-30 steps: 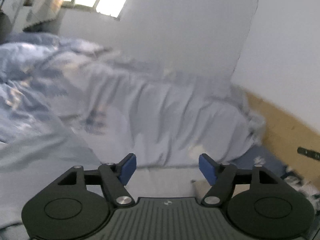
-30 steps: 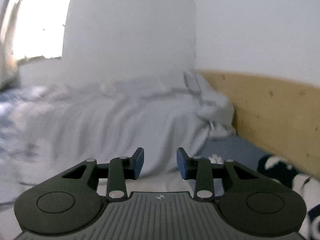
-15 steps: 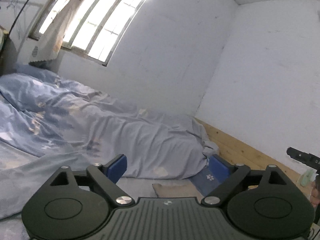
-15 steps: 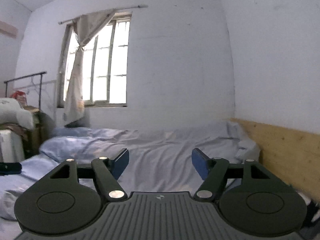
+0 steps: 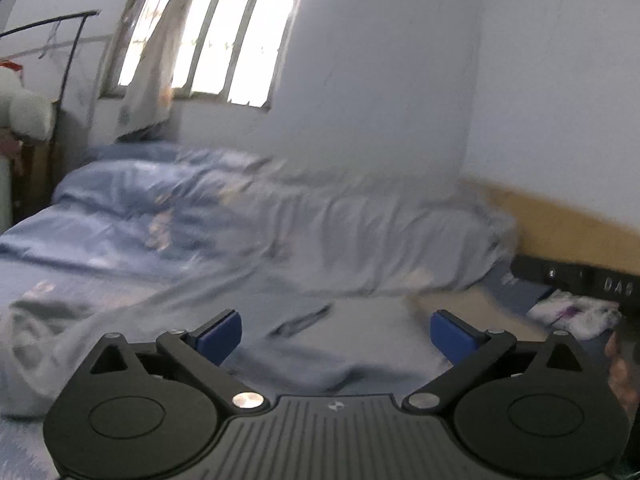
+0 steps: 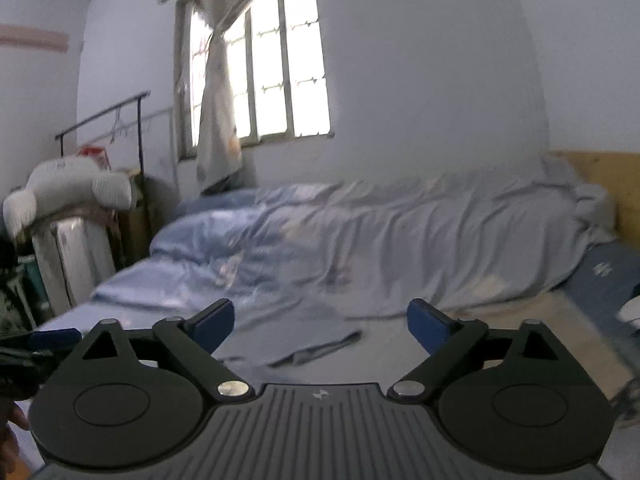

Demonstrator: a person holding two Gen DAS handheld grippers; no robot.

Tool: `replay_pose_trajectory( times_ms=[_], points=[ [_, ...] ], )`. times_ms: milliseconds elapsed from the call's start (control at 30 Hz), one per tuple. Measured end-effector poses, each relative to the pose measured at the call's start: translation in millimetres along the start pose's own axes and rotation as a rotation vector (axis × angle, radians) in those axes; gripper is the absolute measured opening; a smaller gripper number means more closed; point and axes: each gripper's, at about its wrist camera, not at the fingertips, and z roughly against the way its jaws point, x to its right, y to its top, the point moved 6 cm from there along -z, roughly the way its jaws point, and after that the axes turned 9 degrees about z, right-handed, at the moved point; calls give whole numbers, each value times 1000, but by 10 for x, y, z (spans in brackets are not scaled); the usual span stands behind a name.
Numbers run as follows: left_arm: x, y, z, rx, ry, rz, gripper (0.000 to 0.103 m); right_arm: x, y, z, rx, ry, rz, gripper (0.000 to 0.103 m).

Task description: Fold clothes

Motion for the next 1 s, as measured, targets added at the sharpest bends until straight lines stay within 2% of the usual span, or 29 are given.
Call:
replay_pose_trajectory(
  times_ms=[100,167,300,400,500,667,800,1000],
  points=[
    [-276,-310,-318,-32,72,-27,103,-246,-381,-440,-55,17,-2,100],
    [-478,-537,-491,-73,65,-34,103,-442,-683,-750,-105,31,14,100],
    [-914,-862,-803,-166,172,6,103,-883,-1288,-1287,-202,125,46,98],
    [-1089,-980,-1003,-210,193,39,103,-943,-1616,-1650,-265,133,46,98],
    [-1146,-1080,-1218,-211,222,6,103,-877,-1821,-1912,-319,116,-6,98],
    [-1210,-1151,-1415,-224,264,7,103,-906,-1999,-2156,-347,51,16,103],
    [-1210,-1134,-1522,-215,289,23,103,-810,-1998,-2211,-347,65,51,102],
    [-1208,-1165,-1547,-221,309,2,103,-842,-1992,-2255,-345,14,96,100]
  ],
)
